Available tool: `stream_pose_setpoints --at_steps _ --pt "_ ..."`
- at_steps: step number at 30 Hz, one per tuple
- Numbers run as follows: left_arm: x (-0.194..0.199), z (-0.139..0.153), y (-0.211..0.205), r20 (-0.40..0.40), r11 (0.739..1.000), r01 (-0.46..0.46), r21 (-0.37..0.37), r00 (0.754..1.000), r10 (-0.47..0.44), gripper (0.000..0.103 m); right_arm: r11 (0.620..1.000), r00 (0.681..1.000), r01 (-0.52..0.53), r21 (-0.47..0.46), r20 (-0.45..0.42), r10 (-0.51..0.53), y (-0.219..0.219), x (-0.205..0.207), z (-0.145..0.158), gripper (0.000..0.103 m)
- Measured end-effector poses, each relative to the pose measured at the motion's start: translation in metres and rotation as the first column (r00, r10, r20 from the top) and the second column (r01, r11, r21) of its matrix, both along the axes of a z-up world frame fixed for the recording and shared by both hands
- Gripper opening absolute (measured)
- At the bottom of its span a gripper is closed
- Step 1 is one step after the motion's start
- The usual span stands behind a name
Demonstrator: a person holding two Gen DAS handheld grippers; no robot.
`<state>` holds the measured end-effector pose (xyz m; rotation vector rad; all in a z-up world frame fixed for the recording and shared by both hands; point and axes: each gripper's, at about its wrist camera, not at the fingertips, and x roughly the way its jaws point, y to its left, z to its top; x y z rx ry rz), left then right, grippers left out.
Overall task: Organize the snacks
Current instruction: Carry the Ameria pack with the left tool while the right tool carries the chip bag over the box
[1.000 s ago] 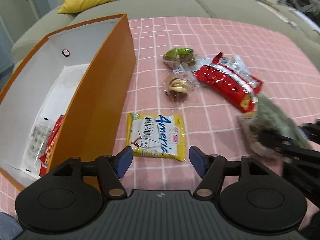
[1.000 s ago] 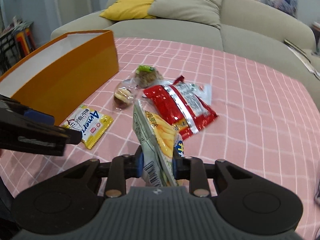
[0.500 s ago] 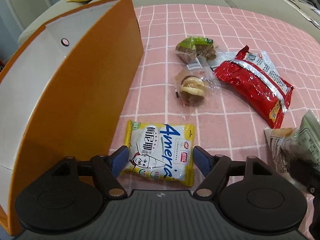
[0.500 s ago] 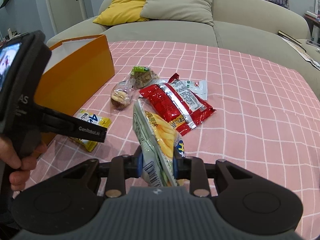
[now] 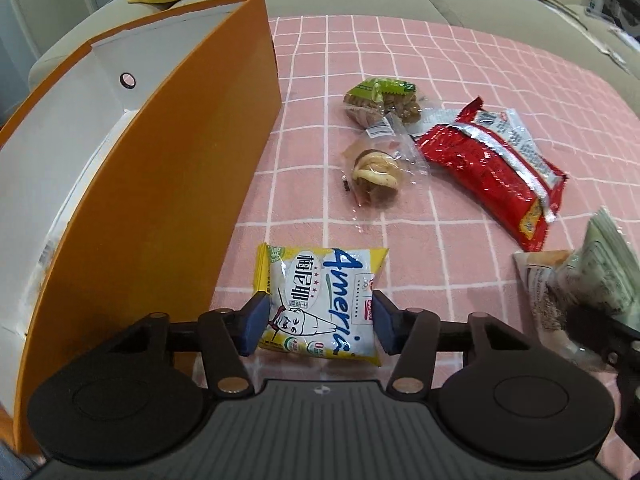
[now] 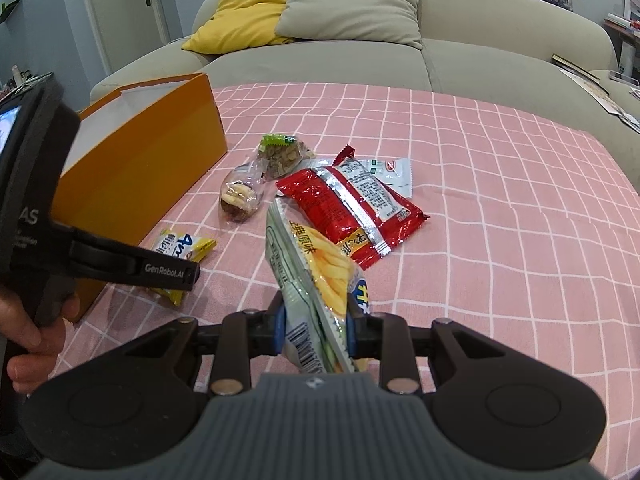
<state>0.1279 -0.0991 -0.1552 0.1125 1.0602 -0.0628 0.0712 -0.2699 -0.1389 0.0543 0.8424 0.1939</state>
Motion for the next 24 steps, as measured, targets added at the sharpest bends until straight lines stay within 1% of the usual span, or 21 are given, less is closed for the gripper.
stream_pose_setpoints --at_steps 6,9,11,17,24 --pt "-0.025 0.023 -0.004 0.036 0.998 0.044 -0.043 0.998 -0.042 0.062 1.0 1.0 -0.001 0.01 0.012 0.001 0.002 -0.006 0.006 0.024" --pt "-0.037 0.037 -0.006 0.064 0.994 0.081 -0.071 0.995 -0.077 0.062 1.0 1.0 -0.007 0.01 0.027 0.006 0.004 -0.011 0.01 0.024" --pt "-0.043 0.045 -0.005 0.081 0.993 0.095 -0.077 0.993 -0.089 0.062 1.0 0.999 -0.01 0.013 0.034 0.009 0.005 -0.014 0.014 0.024" --pt "-0.059 0.069 0.003 0.131 0.988 0.101 -0.114 0.988 -0.085 0.062 0.999 0.999 -0.013 0.033 0.048 0.011 0.009 -0.024 0.022 0.024" --pt "-0.075 0.098 0.01 0.213 0.984 0.122 -0.132 0.973 -0.092 0.062 0.998 0.997 -0.031 0.054 0.077 0.026 0.019 -0.033 0.035 0.024"
